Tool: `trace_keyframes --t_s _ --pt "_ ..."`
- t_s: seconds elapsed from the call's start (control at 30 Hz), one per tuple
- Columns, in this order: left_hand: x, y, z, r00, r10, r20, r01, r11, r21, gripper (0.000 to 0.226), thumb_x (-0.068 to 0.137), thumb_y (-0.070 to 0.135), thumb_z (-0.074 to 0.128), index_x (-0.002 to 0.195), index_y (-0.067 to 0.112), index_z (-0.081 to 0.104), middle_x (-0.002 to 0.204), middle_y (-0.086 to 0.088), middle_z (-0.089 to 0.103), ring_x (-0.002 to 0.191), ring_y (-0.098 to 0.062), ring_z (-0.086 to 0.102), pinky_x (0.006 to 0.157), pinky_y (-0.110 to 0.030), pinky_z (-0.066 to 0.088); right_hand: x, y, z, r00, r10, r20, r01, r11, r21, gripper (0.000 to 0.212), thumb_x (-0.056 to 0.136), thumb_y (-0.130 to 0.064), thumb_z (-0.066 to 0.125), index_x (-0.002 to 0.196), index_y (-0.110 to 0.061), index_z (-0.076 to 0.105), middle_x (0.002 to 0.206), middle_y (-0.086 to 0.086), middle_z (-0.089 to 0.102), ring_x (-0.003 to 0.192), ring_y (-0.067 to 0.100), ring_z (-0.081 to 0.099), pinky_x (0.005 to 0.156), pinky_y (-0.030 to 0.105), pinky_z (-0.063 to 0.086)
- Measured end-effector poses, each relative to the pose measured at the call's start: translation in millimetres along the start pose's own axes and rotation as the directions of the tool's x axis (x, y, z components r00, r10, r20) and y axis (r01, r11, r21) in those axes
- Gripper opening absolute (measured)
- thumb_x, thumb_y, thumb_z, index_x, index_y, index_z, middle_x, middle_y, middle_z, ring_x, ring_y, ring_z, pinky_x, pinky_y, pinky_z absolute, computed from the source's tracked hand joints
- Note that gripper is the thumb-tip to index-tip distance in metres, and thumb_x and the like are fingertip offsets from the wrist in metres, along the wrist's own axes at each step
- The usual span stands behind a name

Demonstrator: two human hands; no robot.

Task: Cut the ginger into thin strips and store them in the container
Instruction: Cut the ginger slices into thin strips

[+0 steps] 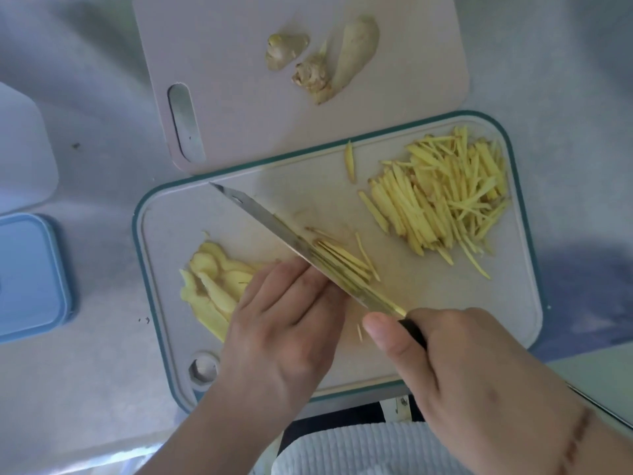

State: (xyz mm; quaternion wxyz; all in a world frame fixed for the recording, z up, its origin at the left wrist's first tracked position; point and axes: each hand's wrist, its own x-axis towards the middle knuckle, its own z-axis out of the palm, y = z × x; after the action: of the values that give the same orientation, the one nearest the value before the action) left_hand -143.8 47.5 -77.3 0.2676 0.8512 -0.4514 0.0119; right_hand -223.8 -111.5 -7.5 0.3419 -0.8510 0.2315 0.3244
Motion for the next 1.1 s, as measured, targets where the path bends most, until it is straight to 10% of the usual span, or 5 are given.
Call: trace_keyframes --t_s 0.47,0.9,1.1 --pt "1.7 -2.6 -5.1 1.000 0.001 0.003 -0.001 1.000 0.011 0.007 0.092 0.001 0.071 0.089 0.001 0.078 0.098 -0.008 0.074 0.087 -0.027 0.069 0.077 -0.038 0.053 11.4 -1.1 -9.3 0.996 -0.046 -0.072 0.058 0.982 0.182 0.074 0.085 -0.075 0.009 0.047 -0.015 0.031 0.038 0.000 0.032 0.036 0.012 0.033 0.045 0.024 0.035" --pt "2.8 -0.7 -4.4 1.000 -0.014 -0.014 0.015 0.999 0.030 0.012 0.085 -0.010 0.071 0.083 0.001 0.077 0.092 -0.007 0.074 0.075 -0.028 0.064 0.069 -0.036 0.051 -15.2 11.5 -2.2 1.000 0.021 -0.010 -0.020 0.995 0.097 0.083 0.064 -0.088 -0.003 0.050 -0.016 0.037 0.057 -0.019 0.054 0.057 0.007 0.051 0.049 0.024 0.036" --pt "4.1 -1.9 -3.1 0.998 -0.020 -0.061 0.018 0.999 -0.039 0.018 0.095 -0.003 0.063 0.085 0.012 0.064 0.089 -0.003 0.059 0.076 -0.023 0.055 0.077 -0.022 0.038 17.6 -13.2 0.6 0.998 -0.067 -0.023 0.067 0.998 0.012 0.088 0.075 -0.082 -0.005 0.057 -0.012 0.046 0.043 0.003 0.042 0.039 0.015 0.045 0.047 0.035 0.048"
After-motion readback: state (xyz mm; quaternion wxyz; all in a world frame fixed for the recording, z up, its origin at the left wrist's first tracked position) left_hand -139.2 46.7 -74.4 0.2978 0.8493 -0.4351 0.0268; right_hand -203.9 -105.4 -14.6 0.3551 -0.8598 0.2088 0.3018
